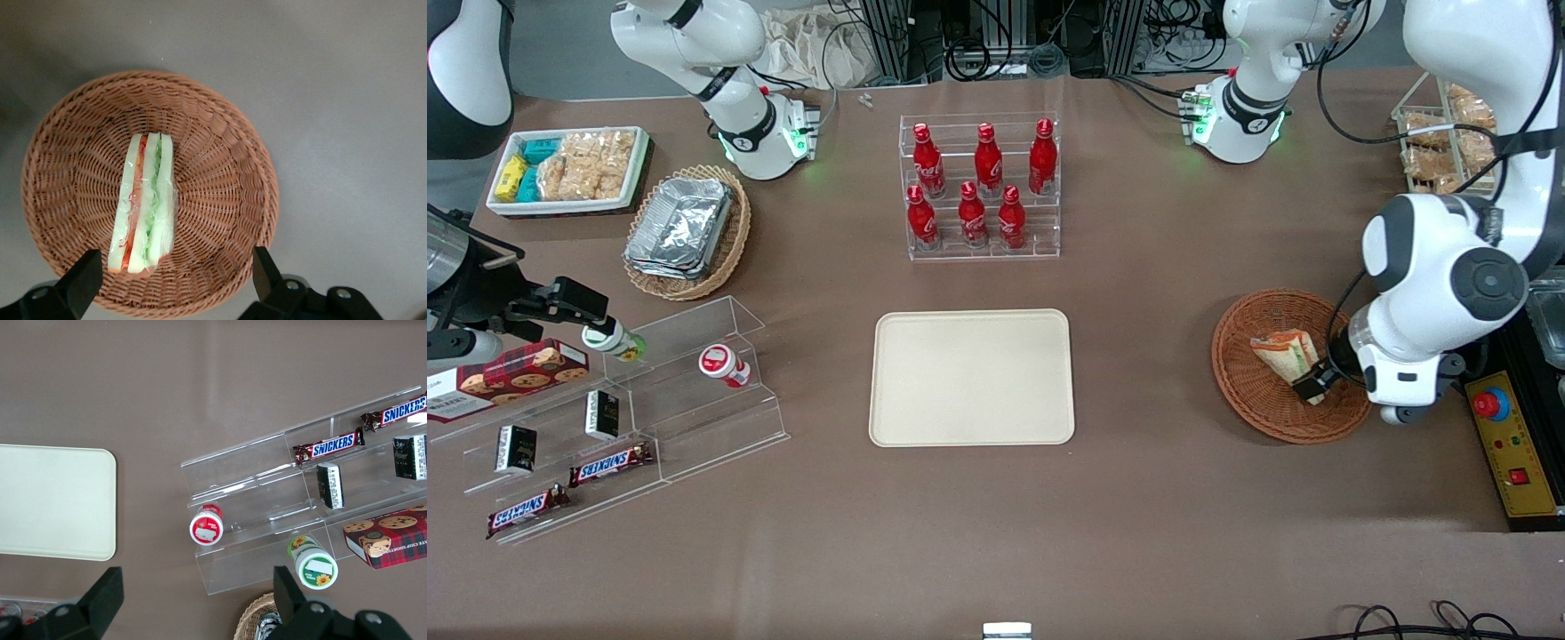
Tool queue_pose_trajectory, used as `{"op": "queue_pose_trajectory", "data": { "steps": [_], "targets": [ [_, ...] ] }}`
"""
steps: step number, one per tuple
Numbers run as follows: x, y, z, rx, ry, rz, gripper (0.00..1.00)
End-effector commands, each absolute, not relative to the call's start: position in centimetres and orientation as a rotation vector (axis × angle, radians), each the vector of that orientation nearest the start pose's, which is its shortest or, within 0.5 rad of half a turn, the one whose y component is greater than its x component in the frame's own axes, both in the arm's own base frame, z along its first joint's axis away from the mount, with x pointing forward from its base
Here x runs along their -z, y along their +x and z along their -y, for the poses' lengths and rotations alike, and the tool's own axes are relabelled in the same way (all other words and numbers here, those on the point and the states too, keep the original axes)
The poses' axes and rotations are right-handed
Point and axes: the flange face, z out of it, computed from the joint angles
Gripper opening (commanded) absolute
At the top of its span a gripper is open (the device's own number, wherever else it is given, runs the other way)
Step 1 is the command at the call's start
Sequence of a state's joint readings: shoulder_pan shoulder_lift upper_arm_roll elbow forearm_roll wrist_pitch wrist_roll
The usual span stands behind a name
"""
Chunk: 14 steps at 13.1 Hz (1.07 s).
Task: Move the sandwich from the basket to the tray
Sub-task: 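Move the open left gripper down over the sandwich in the wicker basket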
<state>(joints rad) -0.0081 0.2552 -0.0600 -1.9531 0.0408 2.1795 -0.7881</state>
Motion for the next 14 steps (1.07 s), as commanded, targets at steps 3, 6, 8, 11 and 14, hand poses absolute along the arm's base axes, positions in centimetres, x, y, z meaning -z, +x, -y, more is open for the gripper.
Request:
{"op": "queue_pose_trajectory", "data": {
  "steps": [3,6,8,11,14],
  "targets": [
    [-32.6,57.5,2.9,-0.027,-2.918,1.095,1.00],
    [-30.4,56.3,2.8,-0.017,-2.924,1.091,1.00],
    [-29.1,55.5,2.8,-0.009,-2.928,1.080,1.00],
    [-28.5,55.2,2.2,-0.023,-2.924,1.063,1.00],
    [-27.6,54.9,0.7,-0.027,-2.919,1.077,1.00]
  ]
}}
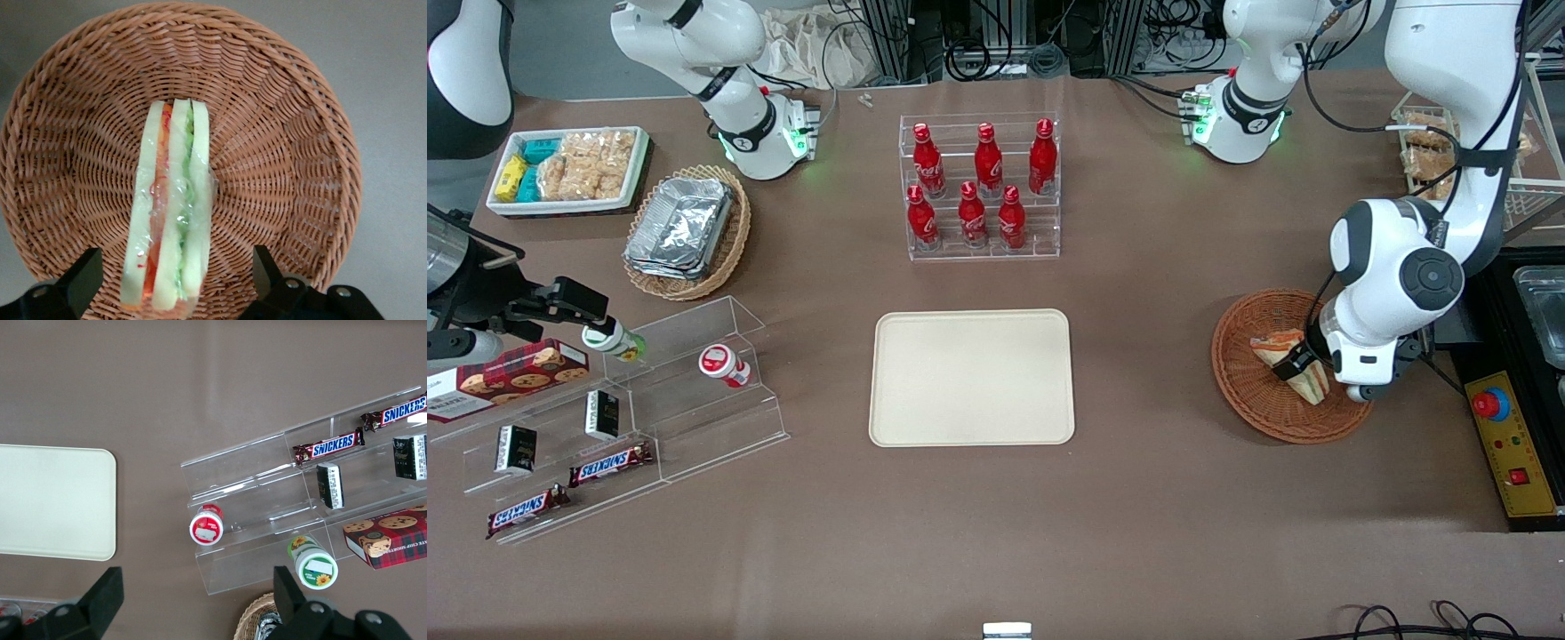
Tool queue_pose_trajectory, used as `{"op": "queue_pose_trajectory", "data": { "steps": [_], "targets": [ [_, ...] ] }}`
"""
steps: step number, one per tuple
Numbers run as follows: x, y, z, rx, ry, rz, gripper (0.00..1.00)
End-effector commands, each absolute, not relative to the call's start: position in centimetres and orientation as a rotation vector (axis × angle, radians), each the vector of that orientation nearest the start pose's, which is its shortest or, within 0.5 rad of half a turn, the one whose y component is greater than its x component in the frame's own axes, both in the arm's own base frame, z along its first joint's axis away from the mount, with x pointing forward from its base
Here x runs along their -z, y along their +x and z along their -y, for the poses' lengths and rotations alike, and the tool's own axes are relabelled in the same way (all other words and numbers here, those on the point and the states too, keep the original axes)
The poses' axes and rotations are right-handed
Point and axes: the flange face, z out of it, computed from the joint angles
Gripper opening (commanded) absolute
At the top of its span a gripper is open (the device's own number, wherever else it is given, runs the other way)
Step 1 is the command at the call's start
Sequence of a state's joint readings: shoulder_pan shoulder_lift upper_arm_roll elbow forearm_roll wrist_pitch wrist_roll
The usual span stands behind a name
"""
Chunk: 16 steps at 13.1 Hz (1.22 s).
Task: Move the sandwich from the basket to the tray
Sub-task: 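Close the left gripper on the wrapped sandwich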
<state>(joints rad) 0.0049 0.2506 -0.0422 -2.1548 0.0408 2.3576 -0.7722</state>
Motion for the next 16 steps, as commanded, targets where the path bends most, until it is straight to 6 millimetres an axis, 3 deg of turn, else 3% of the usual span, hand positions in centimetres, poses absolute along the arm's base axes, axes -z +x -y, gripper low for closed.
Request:
{"op": "queue_pose_trajectory", "data": {
  "steps": [1,12,13,15,16],
  "targets": [
    [-27.3,54.8,0.7,-0.020,-2.926,1.063,1.00],
    [-25.3,53.5,0.4,0.014,-2.934,1.098,0.98],
    [-25.1,53.3,0.6,0.042,-2.943,1.098,0.87],
    [-24.9,53.1,0.6,0.046,-2.946,1.096,0.39],
    [-24.9,53.1,0.6,0.047,-2.945,1.094,0.24]
  ]
}}
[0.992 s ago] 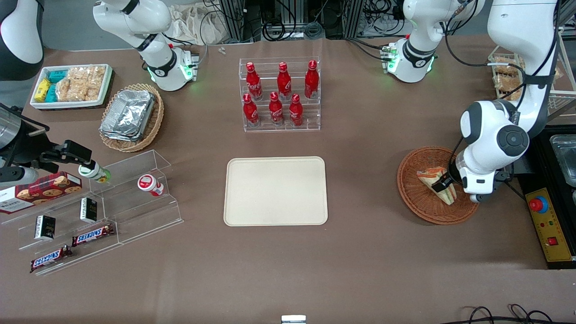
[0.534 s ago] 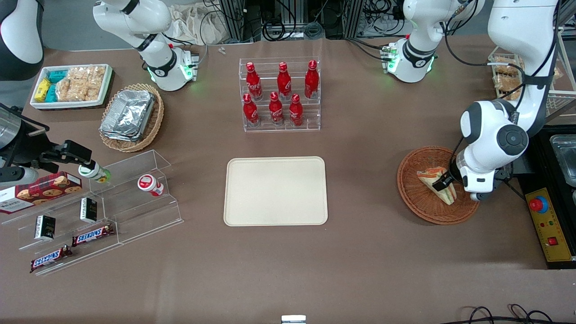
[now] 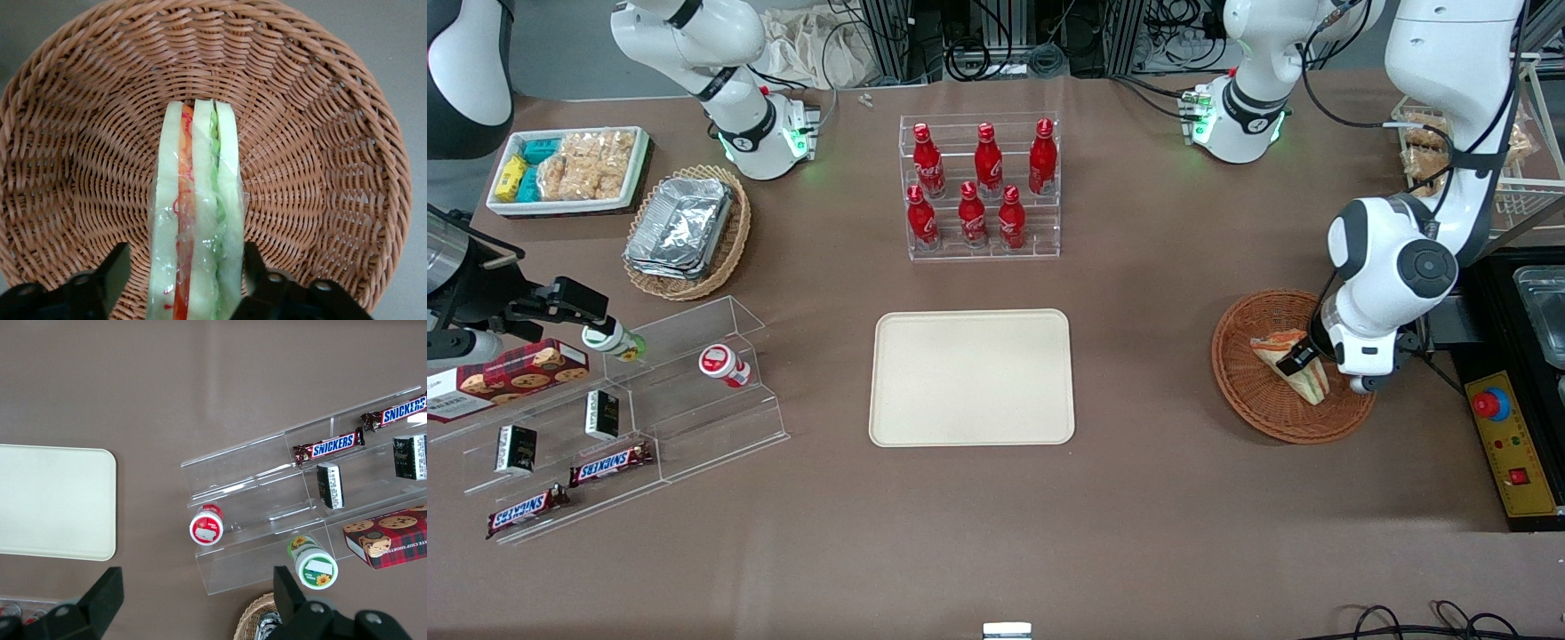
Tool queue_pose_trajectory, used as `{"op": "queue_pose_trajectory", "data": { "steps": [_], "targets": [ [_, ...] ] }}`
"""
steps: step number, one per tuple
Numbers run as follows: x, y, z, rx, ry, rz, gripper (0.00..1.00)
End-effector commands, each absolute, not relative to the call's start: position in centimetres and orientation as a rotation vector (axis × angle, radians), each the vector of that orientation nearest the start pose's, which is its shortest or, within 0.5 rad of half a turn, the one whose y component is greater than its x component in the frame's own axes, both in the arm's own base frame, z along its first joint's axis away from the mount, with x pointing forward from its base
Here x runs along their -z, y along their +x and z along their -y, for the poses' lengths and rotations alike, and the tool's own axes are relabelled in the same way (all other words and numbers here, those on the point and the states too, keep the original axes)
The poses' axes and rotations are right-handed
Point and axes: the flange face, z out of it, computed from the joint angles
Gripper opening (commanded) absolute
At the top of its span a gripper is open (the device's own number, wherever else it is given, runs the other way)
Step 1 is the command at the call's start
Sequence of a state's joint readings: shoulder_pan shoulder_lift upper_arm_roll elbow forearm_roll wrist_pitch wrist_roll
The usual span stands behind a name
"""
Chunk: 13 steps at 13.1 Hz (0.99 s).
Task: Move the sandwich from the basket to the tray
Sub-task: 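Close the left gripper on the wrapped sandwich, then lift the sandwich and carry it with the left gripper over the cream tray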
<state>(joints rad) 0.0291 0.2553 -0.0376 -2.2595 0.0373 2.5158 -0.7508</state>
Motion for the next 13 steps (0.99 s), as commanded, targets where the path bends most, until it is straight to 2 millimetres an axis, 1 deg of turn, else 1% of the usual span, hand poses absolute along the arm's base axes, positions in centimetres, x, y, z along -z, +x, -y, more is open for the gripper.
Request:
{"op": "queue_pose_trajectory", "data": {
  "steps": [1,2,4,6,7,9,10,13],
  "targets": [
    [-24.9,53.2,0.6,0.048,-2.946,1.097,0.12],
    [-25.0,53.2,0.6,0.051,-2.946,1.097,0.00],
    [-25.8,53.5,0.6,0.067,-2.950,1.096,0.00],
    [-28.1,54.2,0.5,0.107,-2.955,1.099,0.00],
    [-29.5,54.6,0.5,0.090,-2.950,1.096,0.00],
    [-33.7,55.8,0.5,0.008,-2.931,1.072,0.00],
    [-36.7,56.2,0.4,-0.029,-2.928,1.049,0.00],
    [-46.6,57.5,0.0,-0.103,-2.945,0.928,0.00]
  ]
}}
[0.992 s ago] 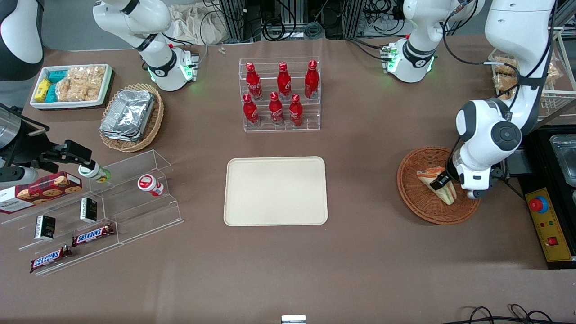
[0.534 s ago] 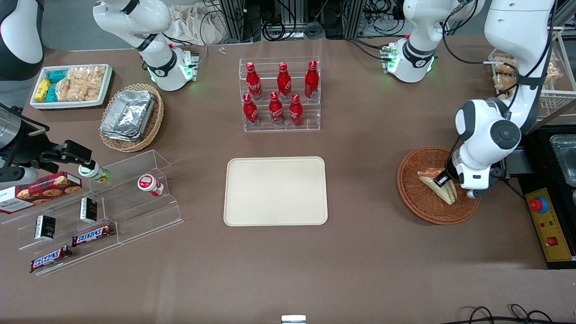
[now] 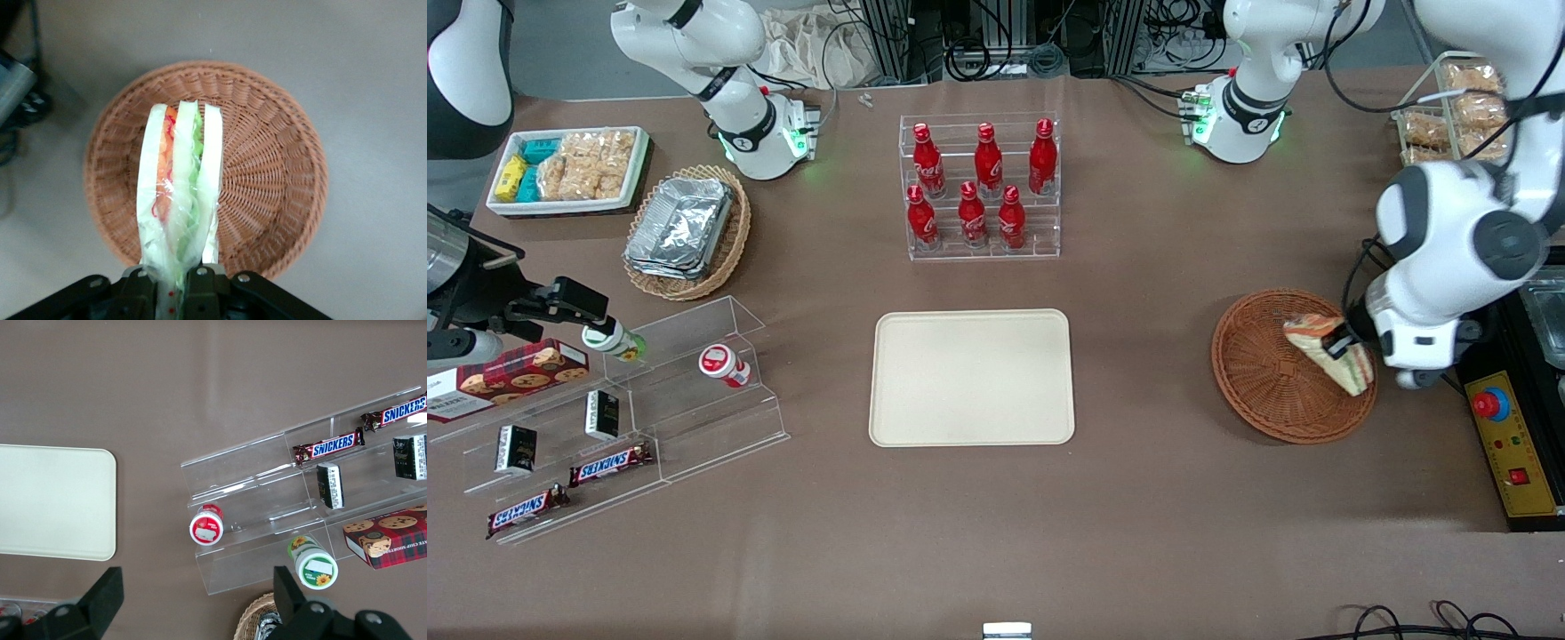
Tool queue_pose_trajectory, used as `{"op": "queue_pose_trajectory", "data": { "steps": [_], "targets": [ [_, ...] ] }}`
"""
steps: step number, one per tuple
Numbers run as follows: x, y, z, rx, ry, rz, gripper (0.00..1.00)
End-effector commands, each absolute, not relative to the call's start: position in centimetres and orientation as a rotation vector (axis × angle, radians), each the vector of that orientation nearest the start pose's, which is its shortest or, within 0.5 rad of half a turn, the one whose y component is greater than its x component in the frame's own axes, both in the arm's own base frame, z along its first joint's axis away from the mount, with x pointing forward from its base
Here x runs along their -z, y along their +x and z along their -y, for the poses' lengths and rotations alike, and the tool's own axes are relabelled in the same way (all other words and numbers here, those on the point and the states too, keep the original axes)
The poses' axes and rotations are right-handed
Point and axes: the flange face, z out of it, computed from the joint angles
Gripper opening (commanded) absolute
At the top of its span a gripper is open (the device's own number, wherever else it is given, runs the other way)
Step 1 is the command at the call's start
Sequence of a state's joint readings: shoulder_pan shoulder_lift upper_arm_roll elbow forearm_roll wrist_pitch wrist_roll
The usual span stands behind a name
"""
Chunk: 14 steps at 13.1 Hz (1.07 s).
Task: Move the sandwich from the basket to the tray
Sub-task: 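Lift the sandwich and carry it with the left gripper over the cream tray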
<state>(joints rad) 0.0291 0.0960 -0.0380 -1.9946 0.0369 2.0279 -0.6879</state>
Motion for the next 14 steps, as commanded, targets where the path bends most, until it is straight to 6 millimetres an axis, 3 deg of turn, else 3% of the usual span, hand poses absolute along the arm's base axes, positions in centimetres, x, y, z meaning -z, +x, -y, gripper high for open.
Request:
{"op": "queue_pose_trajectory", "data": {
  "steps": [1,2,4,7,9,11,12,14],
  "targets": [
    [-50.2,57.9,0.1,-0.125,-2.958,0.876,0.00],
    [-52.8,58.3,0.4,-0.145,-2.969,0.832,0.00],
    [-55.1,59.0,2.8,-0.161,-2.985,0.764,0.00],
    [-54.2,59.2,10.6,-0.170,-3.036,0.554,0.00],
    [-52.1,60.0,17.9,-0.214,-3.089,0.332,0.00],
    [-48.2,60.4,25.1,-0.285,-3.132,0.148,0.00],
    [-46.4,61.1,27.2,-0.290,-3.158,0.113,0.00],
    [-42.9,60.7,32.3,-0.263,-3.183,0.025,0.00]
  ]
}}
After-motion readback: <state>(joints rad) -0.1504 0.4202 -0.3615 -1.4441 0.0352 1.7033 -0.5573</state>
